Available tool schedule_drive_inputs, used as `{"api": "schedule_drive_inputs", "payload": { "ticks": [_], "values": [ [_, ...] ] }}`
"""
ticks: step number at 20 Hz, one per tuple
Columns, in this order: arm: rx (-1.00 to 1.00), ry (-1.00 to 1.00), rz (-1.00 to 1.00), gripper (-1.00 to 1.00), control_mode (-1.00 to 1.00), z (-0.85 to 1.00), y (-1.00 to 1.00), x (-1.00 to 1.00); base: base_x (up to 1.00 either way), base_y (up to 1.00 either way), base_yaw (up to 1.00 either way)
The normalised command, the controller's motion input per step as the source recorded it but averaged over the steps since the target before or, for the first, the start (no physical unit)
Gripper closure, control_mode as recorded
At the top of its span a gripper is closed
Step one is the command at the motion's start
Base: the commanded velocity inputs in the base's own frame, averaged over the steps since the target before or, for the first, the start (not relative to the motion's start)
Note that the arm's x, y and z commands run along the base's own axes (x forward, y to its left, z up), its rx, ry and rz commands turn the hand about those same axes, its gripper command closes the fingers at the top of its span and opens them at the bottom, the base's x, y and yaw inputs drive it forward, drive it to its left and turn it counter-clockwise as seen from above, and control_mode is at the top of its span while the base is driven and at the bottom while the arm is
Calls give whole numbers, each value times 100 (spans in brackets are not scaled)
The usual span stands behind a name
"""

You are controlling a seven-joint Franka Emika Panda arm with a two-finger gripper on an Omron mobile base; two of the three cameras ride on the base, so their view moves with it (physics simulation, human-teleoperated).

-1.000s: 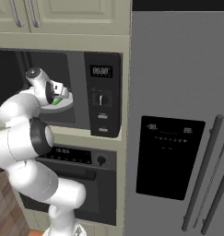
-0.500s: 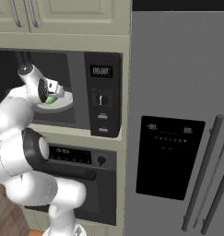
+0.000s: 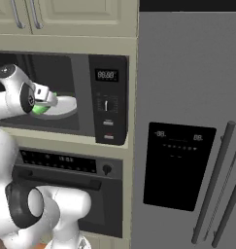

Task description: Pick the corn from the microwave and place it on plate located on the counter.

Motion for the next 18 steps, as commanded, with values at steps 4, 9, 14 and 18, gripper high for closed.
{"api": "schedule_drive_inputs", "payload": {
  "ticks": [4, 9, 14, 18],
  "values": [
    [0, 0, 3, 100, -100, 27, -29, -100, 0, 0, 0],
    [0, 2, 3, 100, -100, 29, -29, -100, 0, 0, 0],
    [1, 0, 1, 100, -100, 27, -47, -100, 0, 0, 0],
    [0, 0, 0, 100, -100, 26, -34, -100, 0, 0, 0]
  ]
}}
